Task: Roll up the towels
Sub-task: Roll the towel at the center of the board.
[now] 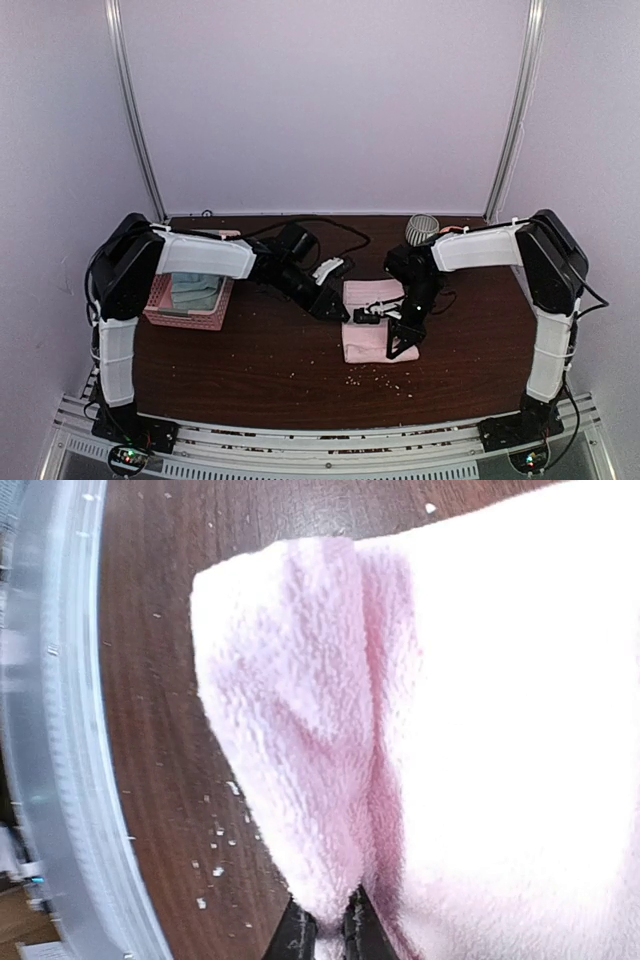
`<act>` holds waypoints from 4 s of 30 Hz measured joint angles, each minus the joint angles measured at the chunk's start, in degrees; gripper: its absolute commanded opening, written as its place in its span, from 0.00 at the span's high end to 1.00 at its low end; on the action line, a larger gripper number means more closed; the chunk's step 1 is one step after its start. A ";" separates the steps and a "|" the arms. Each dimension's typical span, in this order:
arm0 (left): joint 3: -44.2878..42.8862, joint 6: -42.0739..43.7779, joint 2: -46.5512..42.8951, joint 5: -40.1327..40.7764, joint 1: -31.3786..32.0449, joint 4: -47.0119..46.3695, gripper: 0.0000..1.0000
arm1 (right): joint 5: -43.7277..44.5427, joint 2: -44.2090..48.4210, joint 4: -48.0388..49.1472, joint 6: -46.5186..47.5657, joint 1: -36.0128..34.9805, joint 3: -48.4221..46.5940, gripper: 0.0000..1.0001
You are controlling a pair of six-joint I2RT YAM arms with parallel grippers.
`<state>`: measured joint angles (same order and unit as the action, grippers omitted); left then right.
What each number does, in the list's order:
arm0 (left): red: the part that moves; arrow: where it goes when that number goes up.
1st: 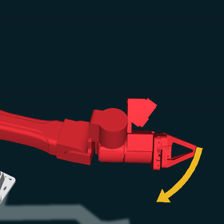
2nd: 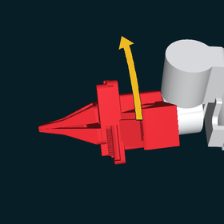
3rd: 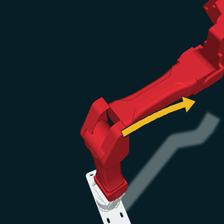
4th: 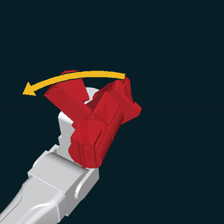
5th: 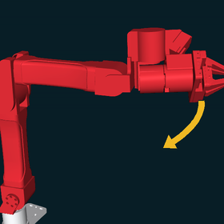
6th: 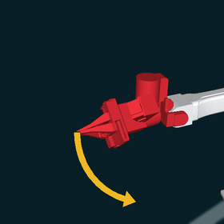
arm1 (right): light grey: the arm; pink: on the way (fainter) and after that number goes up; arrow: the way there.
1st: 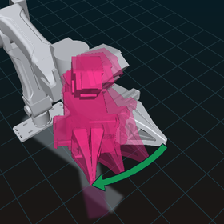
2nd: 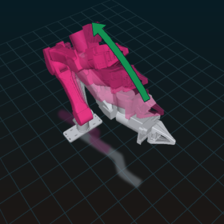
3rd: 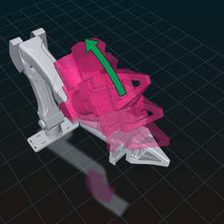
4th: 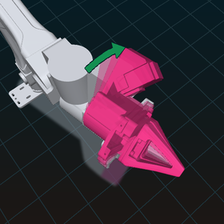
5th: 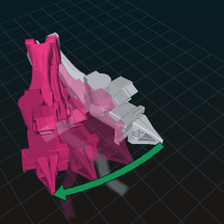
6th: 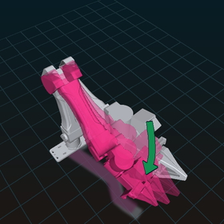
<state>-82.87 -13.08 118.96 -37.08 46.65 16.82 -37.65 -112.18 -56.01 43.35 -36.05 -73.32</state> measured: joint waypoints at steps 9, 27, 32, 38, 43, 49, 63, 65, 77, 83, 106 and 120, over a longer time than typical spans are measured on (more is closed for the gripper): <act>15.17 2.91 -15.04 16.04 0.35 -12.00 0.55 | -13.55 -15.85 -17.46 2.45 6.88 -12.90 0.98; 2.45 42.10 0.13 37.97 23.10 -7.28 0.65 | -16.31 -21.51 -24.22 -4.66 8.46 -18.18 0.98; 1.95 44.72 2.38 42.69 23.10 -6.97 0.64 | -16.44 -21.51 -24.13 -4.81 8.46 -18.05 0.98; 1.95 46.12 2.56 45.29 23.15 -7.98 0.66 | -16.59 -21.49 -24.11 -4.79 8.46 -17.97 0.98; 1.92 46.53 3.67 45.90 23.17 -8.44 0.74 | -16.74 -21.49 -24.13 -4.57 8.46 -17.92 0.98; 1.64 46.71 4.24 45.90 23.17 -8.41 0.88 | -17.05 -21.44 -24.44 -3.19 8.46 -17.94 0.78; -4.33 37.92 5.09 32.83 21.77 2.25 0.92 | -9.90 -1.31 -18.25 -7.13 17.20 -30.86 0.69; -6.93 35.87 6.49 28.96 20.85 4.37 0.91 | -9.94 3.17 -16.11 -8.83 20.09 -31.54 0.69; -28.96 18.45 22.73 -7.13 8.66 17.18 0.93 | -26.77 32.54 -8.24 -0.02 23.45 -13.22 0.65; -30.82 13.22 25.05 -14.32 6.25 19.30 0.93 | -20.55 35.36 -8.46 6.49 13.84 -5.86 0.72; -30.82 10.56 25.49 -16.50 5.77 19.98 0.93 | 19.89 22.36 18.73 -0.11 -5.40 16.39 0.60; -30.71 10.58 25.49 -16.04 5.33 20.33 0.92 | 22.25 18.03 24.00 0.02 -6.86 18.93 0.88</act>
<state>-113.58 -2.50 144.44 -53.12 51.99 37.15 -15.40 -94.15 -32.01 43.38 -42.92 -54.39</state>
